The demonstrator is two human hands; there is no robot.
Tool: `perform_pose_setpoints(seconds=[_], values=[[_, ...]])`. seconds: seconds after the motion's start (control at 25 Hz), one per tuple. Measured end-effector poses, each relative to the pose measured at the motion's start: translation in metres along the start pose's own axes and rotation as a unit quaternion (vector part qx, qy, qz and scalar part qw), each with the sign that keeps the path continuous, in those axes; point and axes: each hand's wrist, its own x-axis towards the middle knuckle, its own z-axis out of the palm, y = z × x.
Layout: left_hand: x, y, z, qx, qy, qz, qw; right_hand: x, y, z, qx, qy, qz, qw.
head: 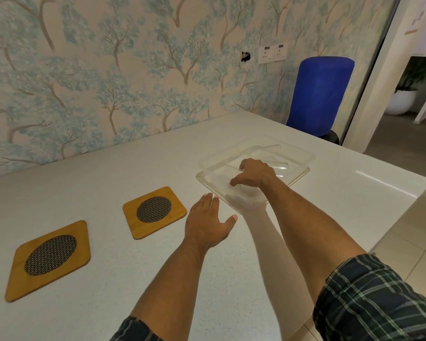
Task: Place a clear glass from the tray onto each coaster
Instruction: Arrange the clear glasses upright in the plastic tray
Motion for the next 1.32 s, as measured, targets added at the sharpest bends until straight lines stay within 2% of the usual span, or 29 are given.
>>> perform_pose_setpoints(seconds=[0.2, 0.4, 0.72, 1.04, 1.2, 1.32], values=[[0.007, -0.006, 0.003, -0.008, 0.02, 0.032, 0.999, 0.008, -0.008, -0.012, 0.07, 0.098, -0.021, 0.992], [0.008, -0.006, 0.005, 0.028, -0.003, 0.018, 0.999, 0.025, -0.02, -0.016, 0.076, 0.138, -0.043, 0.987], [0.008, -0.004, 0.001, 0.034, -0.012, 0.012, 0.999, 0.045, -0.034, -0.006, 0.047, 0.131, -0.054, 0.989], [0.01, -0.004, 0.001, 0.04, -0.015, 0.011, 0.999, 0.053, -0.05, 0.006, 0.047, 0.089, -0.067, 0.993], [0.01, -0.005, 0.002, 0.042, -0.014, 0.013, 0.999, 0.053, -0.039, -0.011, 0.084, 0.031, -0.066, 0.994], [0.01, -0.007, 0.003, 0.035, -0.018, 0.019, 0.999, 0.056, -0.013, -0.034, 0.08, 0.036, -0.043, 0.995]])
